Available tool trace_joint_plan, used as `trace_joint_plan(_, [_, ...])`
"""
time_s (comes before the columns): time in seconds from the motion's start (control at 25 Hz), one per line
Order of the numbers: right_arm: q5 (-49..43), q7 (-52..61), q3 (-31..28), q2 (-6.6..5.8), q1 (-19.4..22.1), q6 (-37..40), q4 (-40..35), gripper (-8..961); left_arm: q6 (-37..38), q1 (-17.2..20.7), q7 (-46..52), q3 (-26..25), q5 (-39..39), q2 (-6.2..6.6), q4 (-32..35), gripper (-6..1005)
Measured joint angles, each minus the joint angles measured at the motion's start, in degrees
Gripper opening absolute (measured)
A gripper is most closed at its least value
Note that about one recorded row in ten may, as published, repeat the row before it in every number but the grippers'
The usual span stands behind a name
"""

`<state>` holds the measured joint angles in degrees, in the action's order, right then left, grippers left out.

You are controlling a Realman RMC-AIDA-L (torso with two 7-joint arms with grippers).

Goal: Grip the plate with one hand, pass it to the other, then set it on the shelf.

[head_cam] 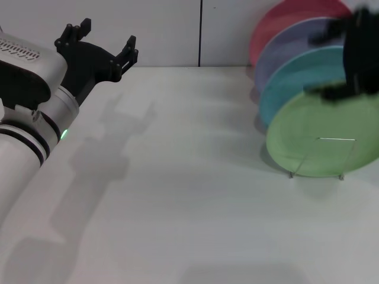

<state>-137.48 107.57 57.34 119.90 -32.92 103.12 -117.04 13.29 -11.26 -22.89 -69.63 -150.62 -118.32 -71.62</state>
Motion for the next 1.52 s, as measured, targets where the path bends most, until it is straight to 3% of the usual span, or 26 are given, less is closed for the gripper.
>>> trace_joint_plan(0.04, [0.0, 0.0, 0.0, 0.0, 0.0, 0.0, 0.0, 602, 0.0, 0.0, 0.0, 0.0, 0.0, 0.0, 0.0, 845])
trace_joint_plan(0.16, [16.19, -1.58, -9.56, -0.02, 7.12, -12.79, 4.0, 736, 1.14, 0.1, -0.1, -0.37, -0.02, 0.06, 0.7, 844])
trace_joint_plan(0.2, [30.9, -7.47, -15.52, -0.04, 12.17, -17.61, 10.78, 736, 2.58, 0.28, 0.0, -1.07, -0.04, 0.12, 1.29, 844])
trace_joint_plan(0.24, [30.9, -7.47, -15.52, -0.04, 12.17, -17.61, 10.78, 737, 3.51, 0.4, 0.07, -1.36, -0.05, 0.12, 1.62, 844])
trace_joint_plan(0.36, [55.37, -22.85, -19.79, -0.03, 19.54, -18.52, 25.64, 736, 6.67, 0.52, 0.22, -1.54, 0.07, 0.06, 3.08, 844])
trace_joint_plan(0.4, [71.67, -38.06, -19.19, -0.08, 24.07, -17.23, 38.59, 736, 11.32, 0.53, 0.48, -1.24, 0.24, -0.06, 5.15, 844])
trace_joint_plan(0.44, [71.67, -38.06, -19.19, -0.08, 24.07, -17.23, 38.59, 736, 11.32, 0.53, 0.48, -1.24, 0.24, -0.06, 5.15, 844])
trace_joint_plan(0.56, [92.88, -59.19, -17.98, -0.58, 27.03, -11.91, 60.97, 734, 17.68, 0.82, 1.22, -0.24, 0.3, -0.13, 8.53, 844])
trace_joint_plan(0.6, [103.14, -68.15, -20.44, -1.05, 26.02, -6.87, 76.96, 734, 19.33, 0.91, 1.54, -0.01, 0.29, -0.14, 9.64, 844])
trace_joint_plan(0.64, [103.14, -68.15, -20.44, -1.05, 26.02, -6.87, 76.96, 734, 19.33, 0.91, 1.54, -0.01, 0.29, -0.14, 9.64, 844])
trace_joint_plan(0.8, [110.92, -83.81, -31.16, -0.85, 22.1, -0.29, 102.5, 733, 36.0, -0.6, 7.62, 0.98, 0.35, -0.43, 23.77, 844])
trace_joint_plan(1.0, [111.04, -86.23, -35.79, -0.8, 21.06, -1.11, 111.95, 733, 48.64, -4.7, 17.96, 0.68, 1.47, -0.51, 41.39, 844])
trace_joint_plan(1.2, [111.07, -85.94, -36.4, -0.6, 21.2, -1.25, 114.36, 733, 52.28, -6.52, 20.88, 0.23, 3.61, -0.53, 50.01, 843])
trace_joint_plan(1.52, [111.07, -86.24, -37.03, -0.51, 20.91, -1.87, 116.69, 733, 55.16, -5.72, 20.82, 0.59, 3.68, -0.44, 53.25, 843])
